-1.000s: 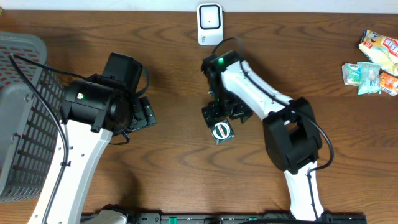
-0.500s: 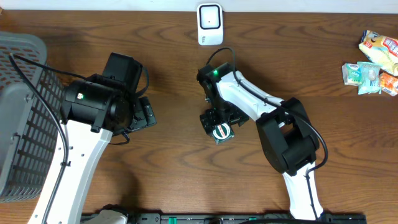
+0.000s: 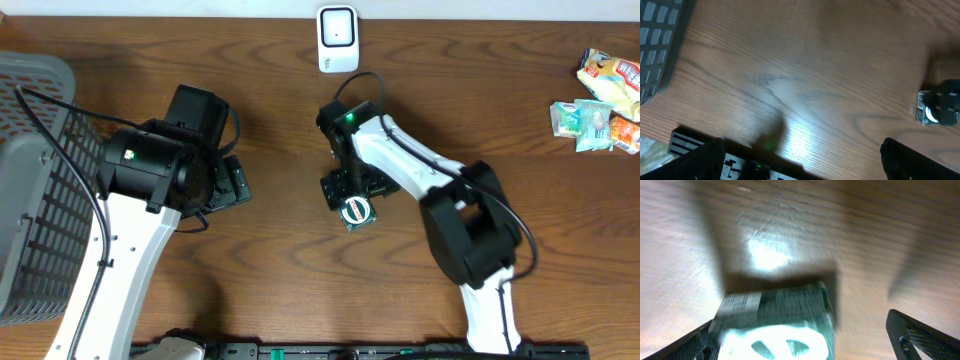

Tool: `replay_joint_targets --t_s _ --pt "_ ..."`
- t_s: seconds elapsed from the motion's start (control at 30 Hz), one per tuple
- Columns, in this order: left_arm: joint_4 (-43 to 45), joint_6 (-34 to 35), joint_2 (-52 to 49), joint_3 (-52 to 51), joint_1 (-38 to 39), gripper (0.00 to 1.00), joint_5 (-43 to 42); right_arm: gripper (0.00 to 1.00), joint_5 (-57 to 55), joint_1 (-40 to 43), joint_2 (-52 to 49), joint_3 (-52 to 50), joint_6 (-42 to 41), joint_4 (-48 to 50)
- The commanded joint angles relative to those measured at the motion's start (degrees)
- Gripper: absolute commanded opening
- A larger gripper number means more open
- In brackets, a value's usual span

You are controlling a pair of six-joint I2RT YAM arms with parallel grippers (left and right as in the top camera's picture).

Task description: Scan the item barcode

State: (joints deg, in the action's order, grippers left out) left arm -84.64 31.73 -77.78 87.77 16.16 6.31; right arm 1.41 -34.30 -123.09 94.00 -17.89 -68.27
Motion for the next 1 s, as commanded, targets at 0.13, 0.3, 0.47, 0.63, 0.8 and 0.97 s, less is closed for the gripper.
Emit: replay_joint_targets --t_s 0.13,0.3,0.47,0.63,0.8,0.97 --pt "-0.15 0.52 0.31 0.26 -0.24 0.98 0.17 0.99 -8.98 -5.44 16.35 -0.28 -2.27 0.00" --pt "-0.15 0.52 0.31 0.26 -0.24 0.97 0.17 0.99 -10.08 -7.06 19.37 -3.82 -2.27 1.90" --pt "-0.15 0.52 0.31 0.26 -0.24 0.98 0.17 0.99 -9.88 -6.27 19.26 -14.27 -3.10 12.26" --pt "-0.15 0.52 0.31 0.26 -0.24 0.98 0.17 0.99 -9.90 -5.70 19.26 -20.65 -3.08 19.63" --pt "-0.15 0.52 0.31 0.26 -0.24 0.98 0.17 0.99 -9.57 -5.66 19.26 -21.38 -3.08 18.56" --pt "-0.15 0.52 0.31 0.26 -0.24 0.98 0.17 0.99 -8.98 -5.64 19.21 -24.24 -2.99 21.70"
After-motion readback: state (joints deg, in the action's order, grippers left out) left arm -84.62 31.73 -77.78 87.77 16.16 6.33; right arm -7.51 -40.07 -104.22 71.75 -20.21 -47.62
